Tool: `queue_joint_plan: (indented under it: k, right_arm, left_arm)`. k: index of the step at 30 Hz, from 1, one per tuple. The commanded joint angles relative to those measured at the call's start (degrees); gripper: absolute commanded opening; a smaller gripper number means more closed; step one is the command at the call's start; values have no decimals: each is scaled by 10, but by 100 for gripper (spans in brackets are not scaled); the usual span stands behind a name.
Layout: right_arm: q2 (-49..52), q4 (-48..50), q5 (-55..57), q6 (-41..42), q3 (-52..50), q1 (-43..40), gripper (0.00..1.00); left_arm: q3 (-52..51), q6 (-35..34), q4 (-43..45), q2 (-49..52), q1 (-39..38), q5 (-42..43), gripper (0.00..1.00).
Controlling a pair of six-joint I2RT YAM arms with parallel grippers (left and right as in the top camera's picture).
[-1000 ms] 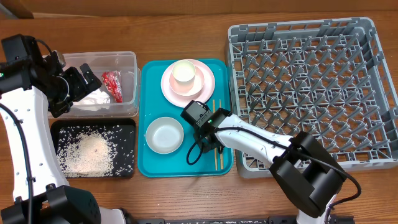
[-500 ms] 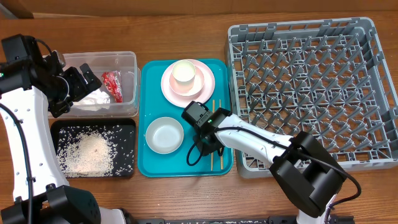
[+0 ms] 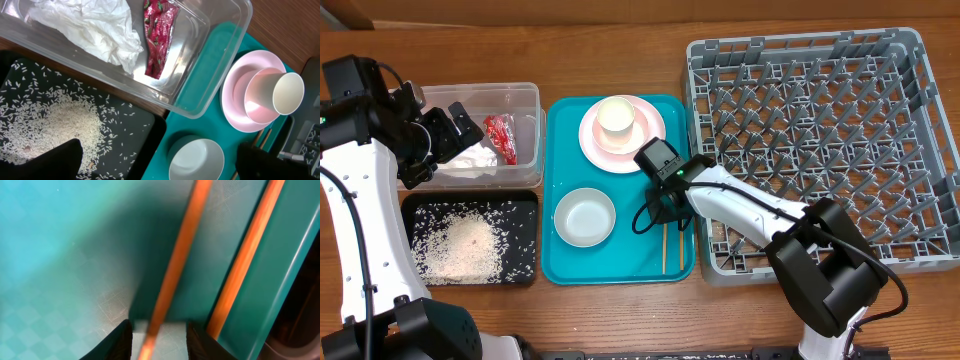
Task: Sort waste into correct bins and load items into the dishwasher
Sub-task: 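Lower the right gripper and close it on one wooden chopstick, then lift the chopstick and carry it right over the grey dish rack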
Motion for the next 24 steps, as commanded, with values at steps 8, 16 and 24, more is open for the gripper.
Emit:
queue_joint_plan:
  k: [8,16,24]
  right_arm:
    - [17,0,-5,17,1,-1,26]
    - [17,-2,-7,32,1,0,21]
    - [45,14,-7,45,1,1,18]
  left_arm:
    - [8,6,1,-9,0,-3,100]
    - [8,6,1,-9,0,-3,100]
    - [8,6,1,-9,0,-3,100]
